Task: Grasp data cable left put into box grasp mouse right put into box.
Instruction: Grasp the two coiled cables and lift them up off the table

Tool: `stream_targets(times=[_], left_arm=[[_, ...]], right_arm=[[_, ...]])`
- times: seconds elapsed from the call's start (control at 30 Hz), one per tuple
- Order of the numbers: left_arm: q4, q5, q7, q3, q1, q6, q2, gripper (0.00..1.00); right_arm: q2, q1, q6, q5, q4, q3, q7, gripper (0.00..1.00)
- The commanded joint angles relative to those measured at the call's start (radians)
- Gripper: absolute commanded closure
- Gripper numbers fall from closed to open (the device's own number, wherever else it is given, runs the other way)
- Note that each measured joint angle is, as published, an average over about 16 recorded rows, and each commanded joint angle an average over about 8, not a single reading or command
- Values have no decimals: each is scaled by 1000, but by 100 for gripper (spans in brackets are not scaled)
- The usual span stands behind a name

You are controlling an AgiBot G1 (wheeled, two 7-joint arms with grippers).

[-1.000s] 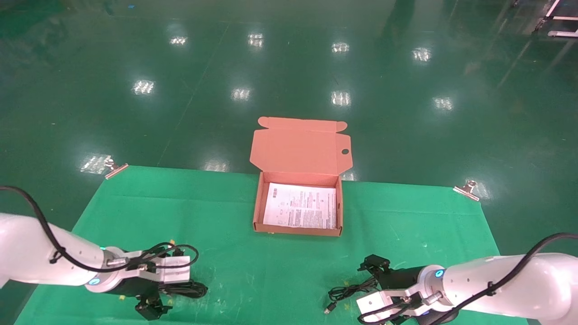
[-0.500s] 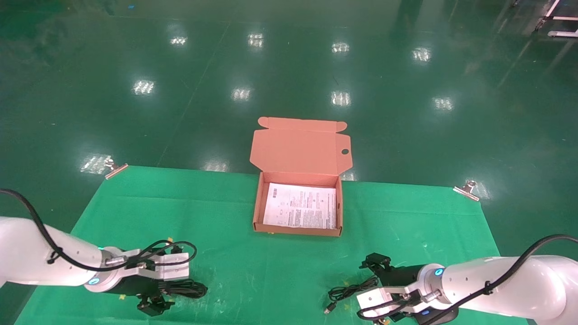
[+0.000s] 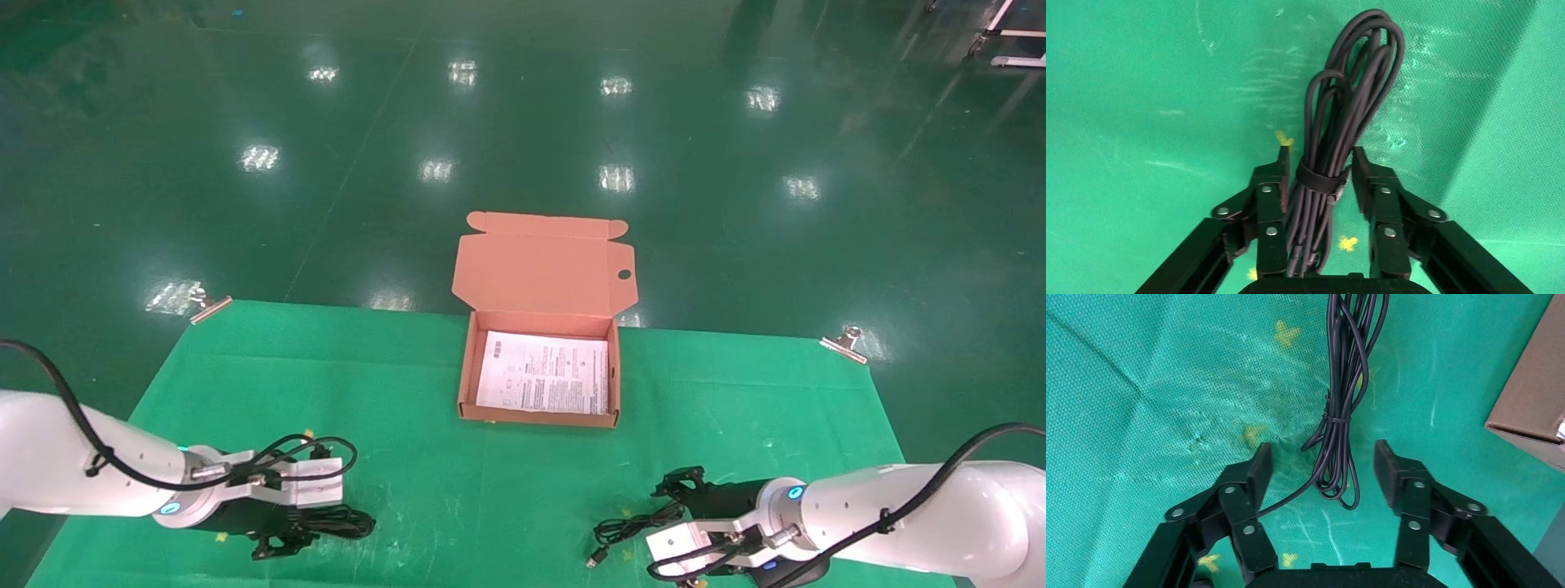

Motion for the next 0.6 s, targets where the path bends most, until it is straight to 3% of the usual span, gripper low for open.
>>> stream_targets(times=[0.03, 0.6], left_arm=[[-1, 0, 0, 0, 0, 1, 0, 100], [-6, -1, 2, -1, -2, 1, -2, 100]], right_arm=[[0, 0, -1, 0, 1, 0, 0, 100], [1, 0, -1, 1, 3, 0, 1, 100]])
